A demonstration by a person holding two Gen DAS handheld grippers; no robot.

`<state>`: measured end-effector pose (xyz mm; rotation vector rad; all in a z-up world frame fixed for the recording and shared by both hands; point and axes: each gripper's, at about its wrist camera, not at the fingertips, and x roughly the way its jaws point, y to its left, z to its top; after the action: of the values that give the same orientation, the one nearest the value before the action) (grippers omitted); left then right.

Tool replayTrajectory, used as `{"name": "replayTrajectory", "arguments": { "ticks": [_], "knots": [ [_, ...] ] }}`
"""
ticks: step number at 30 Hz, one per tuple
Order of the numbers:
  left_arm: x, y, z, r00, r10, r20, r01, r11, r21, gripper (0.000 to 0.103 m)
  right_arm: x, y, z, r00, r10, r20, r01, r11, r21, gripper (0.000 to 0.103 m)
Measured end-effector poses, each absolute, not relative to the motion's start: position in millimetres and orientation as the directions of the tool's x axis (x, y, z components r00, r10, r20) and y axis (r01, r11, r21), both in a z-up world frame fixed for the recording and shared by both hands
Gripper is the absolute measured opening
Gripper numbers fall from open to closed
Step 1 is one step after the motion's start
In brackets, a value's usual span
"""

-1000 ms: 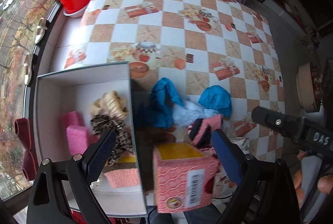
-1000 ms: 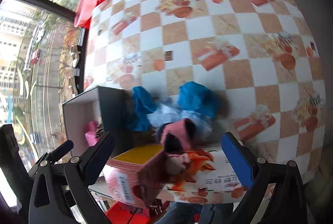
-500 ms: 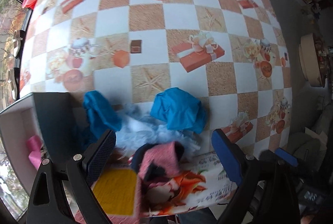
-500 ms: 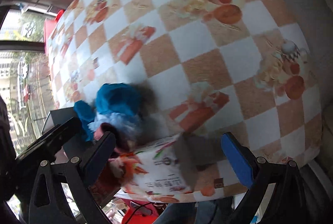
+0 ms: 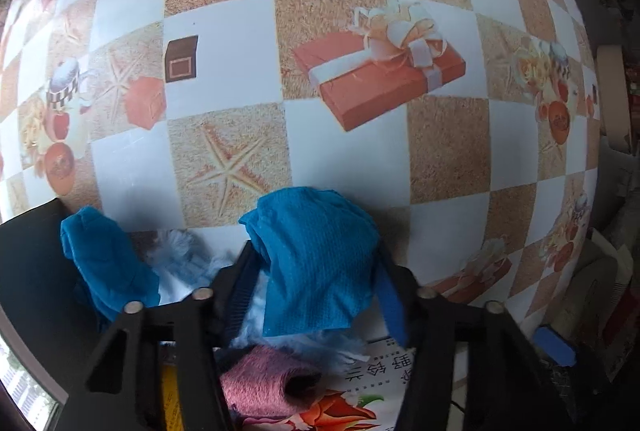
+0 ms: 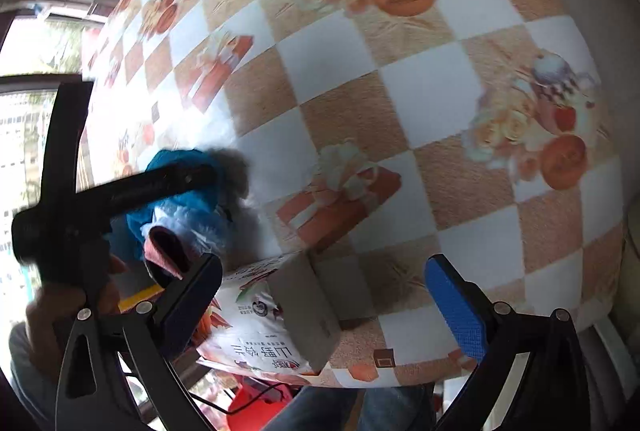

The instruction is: Organize soft objects

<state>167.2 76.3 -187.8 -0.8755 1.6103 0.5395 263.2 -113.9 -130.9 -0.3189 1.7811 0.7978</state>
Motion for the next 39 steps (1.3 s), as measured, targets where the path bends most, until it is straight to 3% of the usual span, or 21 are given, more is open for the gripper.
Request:
{"name": "replayTrajectory", "arguments": {
  "ticks": [4, 14, 21, 22, 23, 26, 29, 39],
  "knots": [
    [165.9, 90.7, -178.5, 0.01, -0.232, -0.973, -0.785, 0.601, -0.152, 0.04, 252.9, -94.8, -133.1, -0.384, 0.168, -0.908, -0.609, 0.693, 0.385, 0.102],
    [134.9, 143.0, -106.2, 0.191, -0.12, -0.974, -0.819, 0.527, -0.225, 0.04, 193.3, -32.3, -145.7, -0.555, 0.154, -0.817, -0.628, 0.566, 0.534, 0.102],
    [111.3, 147.5, -72.1, 0.239, -0.079, -0.968, -0.831, 0.499, -0.246, 0.04, 143.1, 0.3, -168.4, -0.631, 0.069, -0.773, -0.627, 0.542, 0.56, 0.101],
    [109.5, 144.4, -69.4, 0.237, -0.071, -0.969, -0.83, 0.503, -0.24, 0.04, 140.6, 2.7, -171.7, -0.626, 0.055, -0.778, -0.634, 0.544, 0.549, 0.09],
    [110.1, 141.8, -69.8, 0.233, -0.065, -0.97, -0.83, 0.507, -0.234, 0.04, 136.9, 4.6, -176.1, -0.62, 0.032, -0.784, -0.646, 0.547, 0.533, 0.07],
    [103.7, 135.3, -66.9, 0.224, -0.051, -0.973, -0.826, 0.521, -0.217, 0.04, 129.8, 4.2, -188.9, -0.603, -0.023, -0.798, -0.669, 0.559, 0.49, 0.036],
    [98.8, 129.6, -67.0, 0.215, -0.037, -0.976, -0.824, 0.529, -0.202, 0.04, 135.3, -4.5, -187.7, -0.602, 0.0, -0.799, -0.655, 0.573, 0.493, 0.024],
    [85.1, 102.6, -43.2, 0.214, 0.071, -0.974, -0.804, 0.579, -0.134, 0.04, 168.9, -40.1, -131.1, -0.489, 0.143, -0.86, -0.67, 0.57, 0.476, 0.024]
  ]
}}
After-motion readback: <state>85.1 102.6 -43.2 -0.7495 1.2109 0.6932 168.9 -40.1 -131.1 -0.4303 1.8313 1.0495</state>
